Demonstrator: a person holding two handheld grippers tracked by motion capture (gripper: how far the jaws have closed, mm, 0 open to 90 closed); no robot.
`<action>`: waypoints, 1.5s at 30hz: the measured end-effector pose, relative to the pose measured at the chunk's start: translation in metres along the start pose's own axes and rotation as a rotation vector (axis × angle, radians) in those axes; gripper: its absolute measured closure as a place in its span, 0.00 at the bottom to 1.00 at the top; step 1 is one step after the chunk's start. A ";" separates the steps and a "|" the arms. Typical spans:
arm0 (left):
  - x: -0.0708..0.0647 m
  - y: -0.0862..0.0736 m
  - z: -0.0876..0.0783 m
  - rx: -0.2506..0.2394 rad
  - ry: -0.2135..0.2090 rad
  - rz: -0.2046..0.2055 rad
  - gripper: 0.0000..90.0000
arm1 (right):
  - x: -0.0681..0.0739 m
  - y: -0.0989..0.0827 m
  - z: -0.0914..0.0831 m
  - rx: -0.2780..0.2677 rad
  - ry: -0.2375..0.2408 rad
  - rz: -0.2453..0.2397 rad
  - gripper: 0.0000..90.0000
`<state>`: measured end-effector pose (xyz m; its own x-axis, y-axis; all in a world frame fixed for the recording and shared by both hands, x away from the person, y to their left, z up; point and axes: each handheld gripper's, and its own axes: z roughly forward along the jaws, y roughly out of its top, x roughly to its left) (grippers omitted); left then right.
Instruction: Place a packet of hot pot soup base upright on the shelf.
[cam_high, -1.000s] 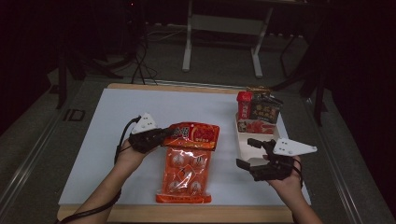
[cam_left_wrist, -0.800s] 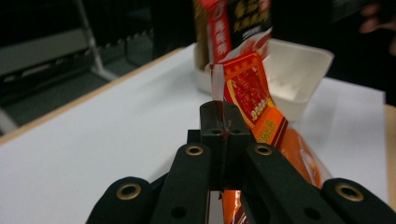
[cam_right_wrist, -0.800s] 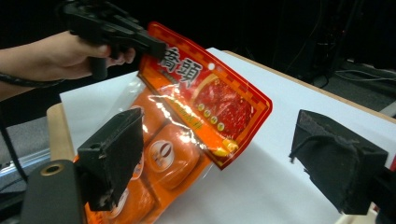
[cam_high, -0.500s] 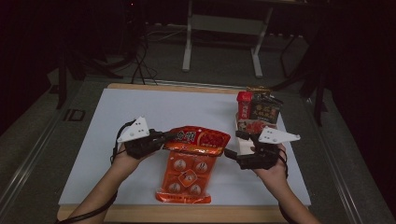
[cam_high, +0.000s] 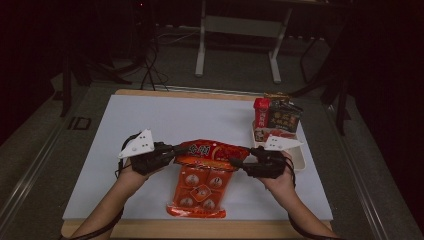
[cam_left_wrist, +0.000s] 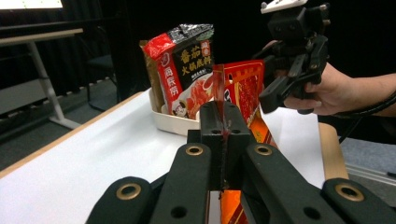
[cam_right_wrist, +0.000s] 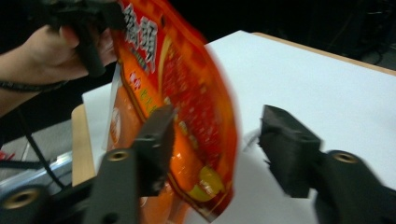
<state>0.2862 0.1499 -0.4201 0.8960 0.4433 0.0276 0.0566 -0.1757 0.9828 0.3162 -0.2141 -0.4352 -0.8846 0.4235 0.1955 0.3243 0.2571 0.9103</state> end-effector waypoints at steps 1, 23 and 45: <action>-0.001 0.000 -0.001 0.000 0.002 -0.003 1.00 | 0.000 -0.001 0.002 0.012 0.035 0.002 0.66; -0.002 0.030 -0.016 -0.049 -0.025 0.002 1.00 | 0.038 0.036 -0.027 -0.024 0.143 -0.108 1.00; -0.011 0.011 -0.017 -0.063 0.153 -0.087 0.03 | 0.031 0.092 -0.085 -0.149 -0.034 -0.227 1.00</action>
<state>0.2701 0.1579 -0.4064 0.8113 0.5836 -0.0349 0.0990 -0.0782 0.9920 0.2898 -0.2509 -0.3138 -0.9164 0.3992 -0.0297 0.0639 0.2193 0.9736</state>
